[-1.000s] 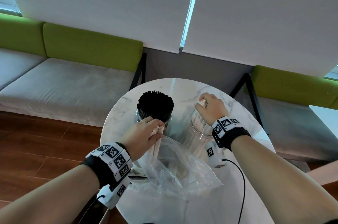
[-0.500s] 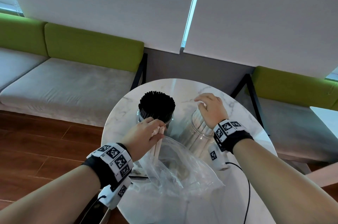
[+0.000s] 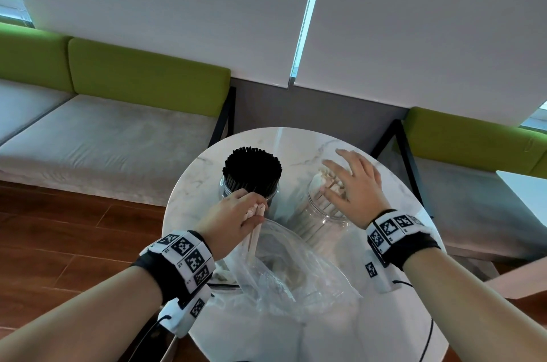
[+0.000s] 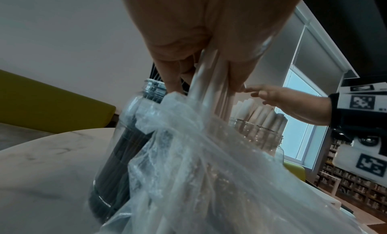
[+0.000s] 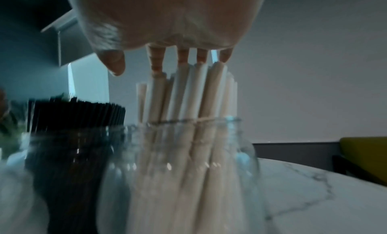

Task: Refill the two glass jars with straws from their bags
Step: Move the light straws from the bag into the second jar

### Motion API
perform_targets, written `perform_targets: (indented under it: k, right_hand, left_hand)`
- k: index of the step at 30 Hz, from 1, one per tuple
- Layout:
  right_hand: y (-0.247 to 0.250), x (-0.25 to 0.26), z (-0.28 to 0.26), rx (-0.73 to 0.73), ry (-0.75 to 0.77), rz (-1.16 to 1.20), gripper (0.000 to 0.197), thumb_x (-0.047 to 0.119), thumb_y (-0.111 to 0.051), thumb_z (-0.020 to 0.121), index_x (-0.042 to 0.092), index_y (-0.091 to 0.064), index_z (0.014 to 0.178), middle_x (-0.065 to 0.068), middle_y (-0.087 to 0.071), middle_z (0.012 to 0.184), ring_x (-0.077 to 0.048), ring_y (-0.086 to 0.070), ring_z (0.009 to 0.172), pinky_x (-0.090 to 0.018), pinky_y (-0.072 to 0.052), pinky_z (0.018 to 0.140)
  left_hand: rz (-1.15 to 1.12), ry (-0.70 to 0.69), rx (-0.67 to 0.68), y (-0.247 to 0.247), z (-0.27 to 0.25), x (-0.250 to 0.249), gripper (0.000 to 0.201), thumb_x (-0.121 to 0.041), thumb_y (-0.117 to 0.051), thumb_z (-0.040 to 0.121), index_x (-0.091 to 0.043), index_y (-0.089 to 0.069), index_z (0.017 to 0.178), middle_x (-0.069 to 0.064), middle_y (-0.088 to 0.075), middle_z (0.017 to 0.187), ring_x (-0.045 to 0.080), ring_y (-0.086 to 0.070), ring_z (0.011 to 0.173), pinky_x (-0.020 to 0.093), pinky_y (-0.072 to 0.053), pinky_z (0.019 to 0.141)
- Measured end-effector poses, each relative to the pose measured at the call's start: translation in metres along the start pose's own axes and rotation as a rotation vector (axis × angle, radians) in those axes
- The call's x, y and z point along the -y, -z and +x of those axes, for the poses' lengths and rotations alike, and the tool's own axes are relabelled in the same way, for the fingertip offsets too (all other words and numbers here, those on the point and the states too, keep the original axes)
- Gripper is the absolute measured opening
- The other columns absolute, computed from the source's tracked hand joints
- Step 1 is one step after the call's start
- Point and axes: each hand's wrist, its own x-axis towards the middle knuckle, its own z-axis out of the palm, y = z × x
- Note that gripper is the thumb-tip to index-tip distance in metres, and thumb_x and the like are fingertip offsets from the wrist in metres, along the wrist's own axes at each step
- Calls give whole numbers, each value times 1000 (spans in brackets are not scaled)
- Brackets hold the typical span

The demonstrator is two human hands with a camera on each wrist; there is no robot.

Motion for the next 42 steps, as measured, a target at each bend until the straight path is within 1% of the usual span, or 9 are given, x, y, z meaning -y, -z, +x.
perform_targets:
  k: [6, 9, 12, 19, 22, 27, 33, 37, 42]
  right_hand:
    - [-14, -4, 6, 140, 94, -124, 64, 67, -32, 80, 40, -41, 138, 4, -29, 152, -27, -16, 144, -54, -13, 115]
    - [-14, -1, 22, 206, 51, -58, 54, 58, -46, 87, 38, -43, 136, 9, -35, 148, -22, -20, 142, -53, -20, 114]
    - [-16, 4, 33, 179, -49, 66, 35, 46, -57, 87, 31, -56, 119, 12, -53, 129, -17, -44, 122, -41, -40, 100]
    - [-14, 13, 46, -37, -288, 438, 4, 23, -59, 85, 23, -57, 82, 10, -60, 83, -15, -56, 76, -34, -48, 72]
    - [-14, 10, 49, 28, -212, 399, 10, 22, -54, 90, 23, -62, 96, 5, -62, 102, -17, -56, 97, -38, -48, 87]
    - [-11, 10, 47, 339, -88, -181, 38, 53, -39, 94, 35, -54, 124, 9, -46, 135, -19, -33, 129, -45, -26, 106]
    - [7, 4, 34, 123, -162, 130, 52, 58, -40, 93, 34, -40, 140, 8, -37, 144, -18, -24, 136, -44, -18, 112]
    - [9, -8, 5, -46, 5, 120, 56, 62, -31, 90, 33, -43, 137, 7, -36, 143, -18, -26, 134, -43, -21, 111]
    - [-7, -15, -8, 51, 135, -58, 63, 69, -29, 87, 37, -38, 140, 3, -30, 149, -24, -22, 140, -50, -23, 112]
  left_hand:
    - [-6, -4, -3, 0, -1, -1, 23, -27, -57, 90, -21, -59, 112, -4, -55, 104, 14, -57, 89, 29, -46, 81]
    - [0, 0, -6, 0, 0, -2, 23, -29, -57, 90, -22, -58, 112, -5, -55, 104, 14, -57, 89, 29, -46, 81]
    - [-12, 4, -11, -1, 0, -1, 24, -29, -57, 90, -21, -58, 113, -3, -56, 105, 16, -58, 90, 34, -48, 82]
    - [-14, 7, -6, 0, -2, 0, 24, -29, -58, 90, -21, -58, 113, -2, -56, 107, 17, -59, 92, 37, -49, 83]
    - [-14, 13, -15, 1, -1, -1, 24, -28, -58, 90, -21, -58, 112, -3, -56, 106, 16, -58, 92, 33, -48, 83]
    - [38, 12, -6, 2, -1, -5, 24, -30, -56, 91, -22, -58, 114, -5, -55, 106, 13, -57, 92, 23, -43, 80]
    - [8, 10, -2, 3, -2, -5, 23, -28, -57, 90, -21, -58, 112, -4, -56, 107, 15, -57, 93, 30, -46, 83]
    - [14, 8, -3, 4, -3, -4, 23, -27, -58, 90, -20, -58, 113, -4, -56, 106, 14, -57, 92, 30, -47, 82]
    - [7, -7, -18, 3, -2, -5, 25, -24, -59, 90, -16, -59, 113, -5, -54, 105, 0, -50, 81, 6, -37, 73]
